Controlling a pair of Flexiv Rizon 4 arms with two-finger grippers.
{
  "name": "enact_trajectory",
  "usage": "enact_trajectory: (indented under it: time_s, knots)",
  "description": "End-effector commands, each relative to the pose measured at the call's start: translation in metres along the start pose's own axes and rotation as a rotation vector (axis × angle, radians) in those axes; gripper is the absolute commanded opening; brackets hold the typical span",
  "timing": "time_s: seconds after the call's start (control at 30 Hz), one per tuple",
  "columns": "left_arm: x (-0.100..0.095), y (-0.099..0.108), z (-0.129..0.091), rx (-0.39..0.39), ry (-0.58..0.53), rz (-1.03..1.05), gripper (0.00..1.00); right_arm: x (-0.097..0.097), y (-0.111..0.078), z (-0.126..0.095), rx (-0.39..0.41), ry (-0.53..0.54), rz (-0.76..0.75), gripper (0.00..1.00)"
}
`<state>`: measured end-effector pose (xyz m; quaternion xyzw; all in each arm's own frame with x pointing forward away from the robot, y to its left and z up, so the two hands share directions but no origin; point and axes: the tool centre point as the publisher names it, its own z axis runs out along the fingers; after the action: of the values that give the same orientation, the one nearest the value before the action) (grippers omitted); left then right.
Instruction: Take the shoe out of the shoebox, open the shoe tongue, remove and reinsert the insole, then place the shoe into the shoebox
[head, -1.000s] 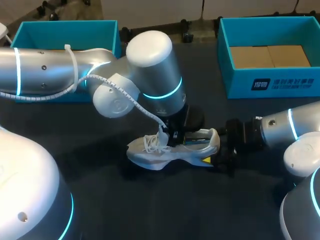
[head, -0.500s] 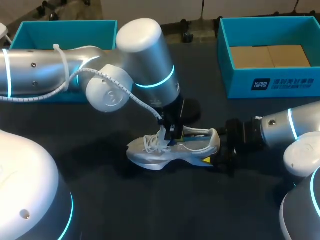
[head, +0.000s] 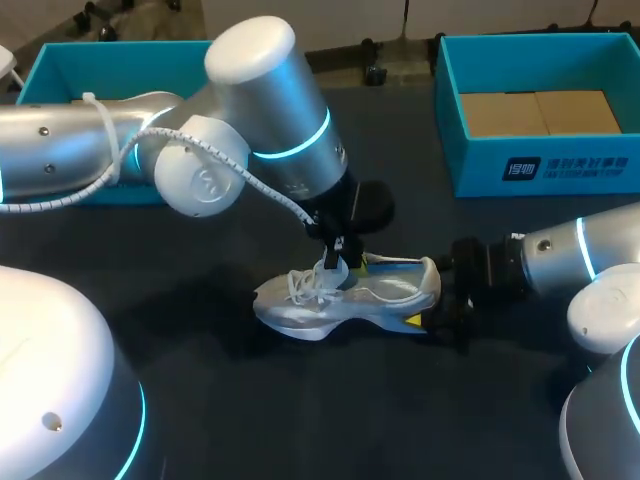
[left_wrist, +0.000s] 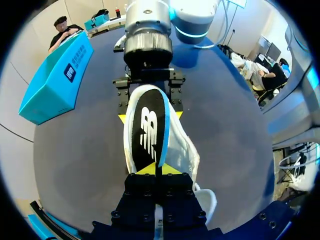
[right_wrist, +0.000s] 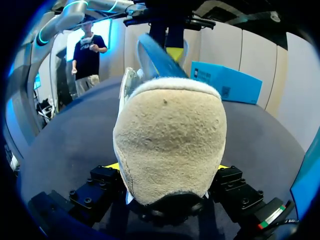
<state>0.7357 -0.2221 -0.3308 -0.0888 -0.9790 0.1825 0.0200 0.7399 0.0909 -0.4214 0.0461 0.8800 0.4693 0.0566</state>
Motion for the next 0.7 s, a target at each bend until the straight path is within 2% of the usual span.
enact_trajectory:
  time_s: [0.03,0.7]
  knots:
    - [0.004,-0.001,-0.008,0.016,0.003,0.001,0.00,0.002,0.001,0.001,0.004,-0.002,0.000,0.00]
    - [0.017,-0.033,-0.012,0.077,0.064,-0.024,0.00,0.002,0.001,0.001,0.004,-0.002,0.000,0.00]
